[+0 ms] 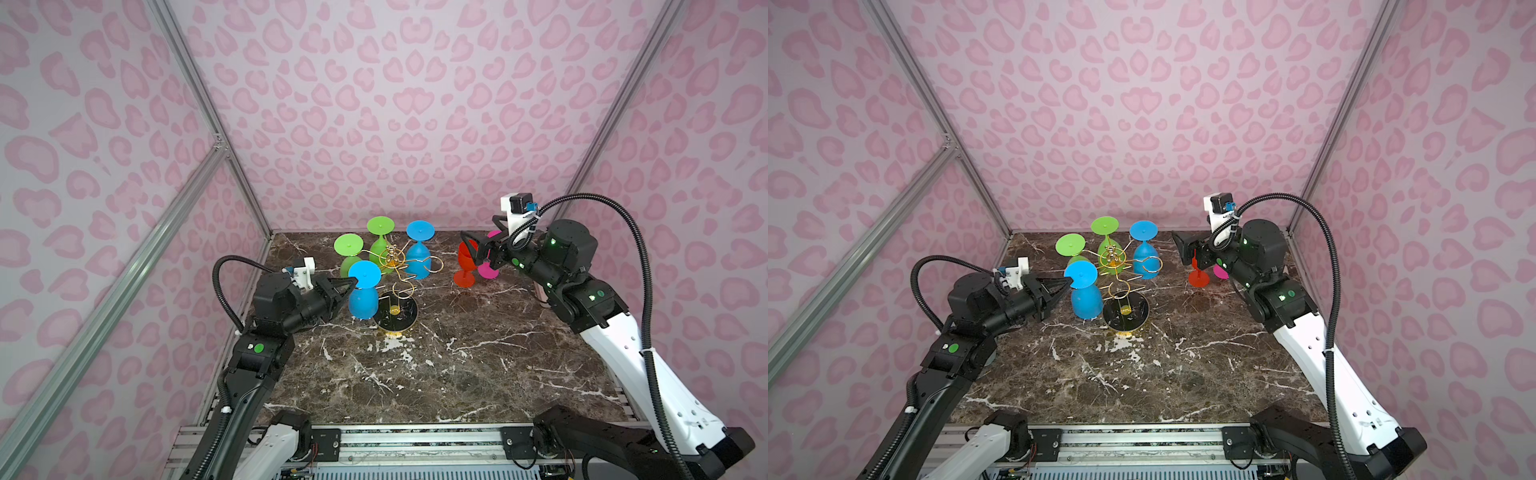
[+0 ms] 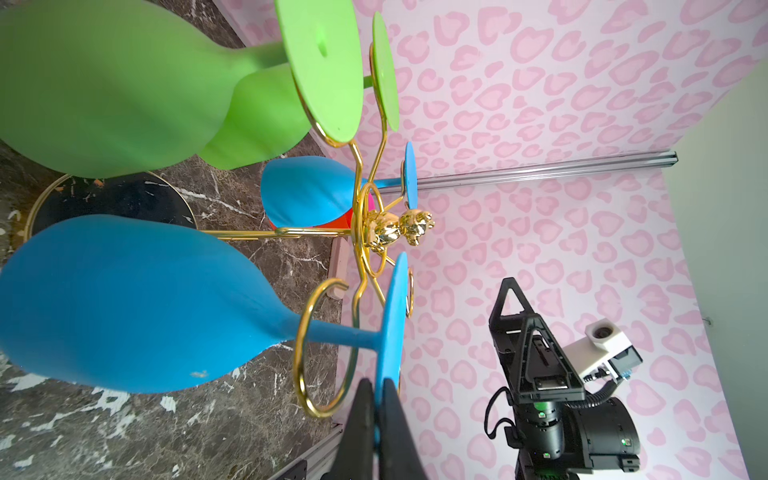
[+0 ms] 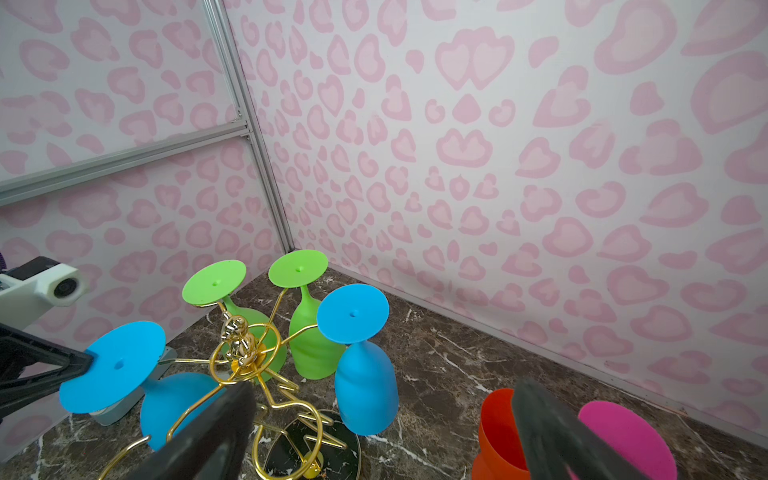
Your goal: Take the wine glass off the wine glass rack
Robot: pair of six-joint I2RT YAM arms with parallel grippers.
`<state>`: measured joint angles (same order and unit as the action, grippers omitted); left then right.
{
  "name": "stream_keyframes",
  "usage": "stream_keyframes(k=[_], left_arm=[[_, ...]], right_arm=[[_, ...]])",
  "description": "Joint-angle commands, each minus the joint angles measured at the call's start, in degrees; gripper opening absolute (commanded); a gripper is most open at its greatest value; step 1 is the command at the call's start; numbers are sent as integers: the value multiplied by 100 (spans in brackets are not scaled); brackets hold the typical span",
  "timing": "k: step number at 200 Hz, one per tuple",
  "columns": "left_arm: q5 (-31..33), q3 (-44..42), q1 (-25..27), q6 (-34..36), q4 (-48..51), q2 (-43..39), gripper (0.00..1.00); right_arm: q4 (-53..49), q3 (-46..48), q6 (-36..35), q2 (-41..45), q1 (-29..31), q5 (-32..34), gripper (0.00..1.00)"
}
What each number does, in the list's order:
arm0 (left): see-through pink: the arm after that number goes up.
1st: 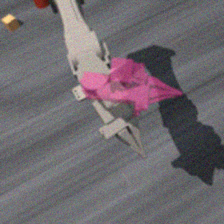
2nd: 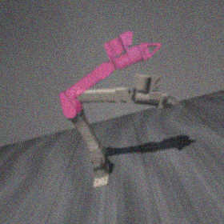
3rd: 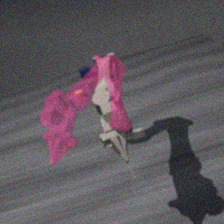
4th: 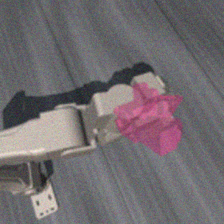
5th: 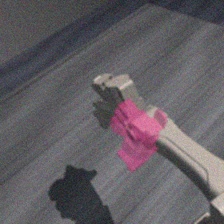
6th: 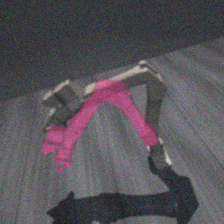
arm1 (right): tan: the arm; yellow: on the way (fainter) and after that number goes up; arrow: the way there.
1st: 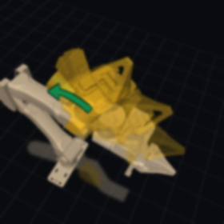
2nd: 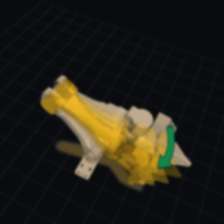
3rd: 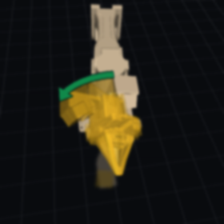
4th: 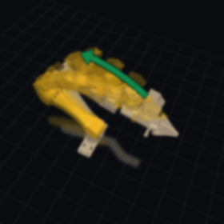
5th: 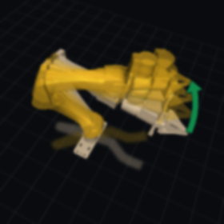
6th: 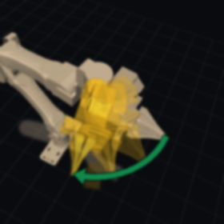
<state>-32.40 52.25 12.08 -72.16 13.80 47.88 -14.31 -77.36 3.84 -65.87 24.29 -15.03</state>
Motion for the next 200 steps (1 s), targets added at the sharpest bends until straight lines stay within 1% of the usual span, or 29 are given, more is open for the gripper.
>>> stream_keyframes(k=[1,93,200], left_arm=[[67,40,-1,52,-177,-12,3],[115,135,-10,53,-315,123,3],[363,182,-15,87,-256,71,3]], right_arm=[[20,24,-23,12,0,-4,98],[14,-2,-23,21,5,5,98],[-11,-7,-38,21,5,0,98]])
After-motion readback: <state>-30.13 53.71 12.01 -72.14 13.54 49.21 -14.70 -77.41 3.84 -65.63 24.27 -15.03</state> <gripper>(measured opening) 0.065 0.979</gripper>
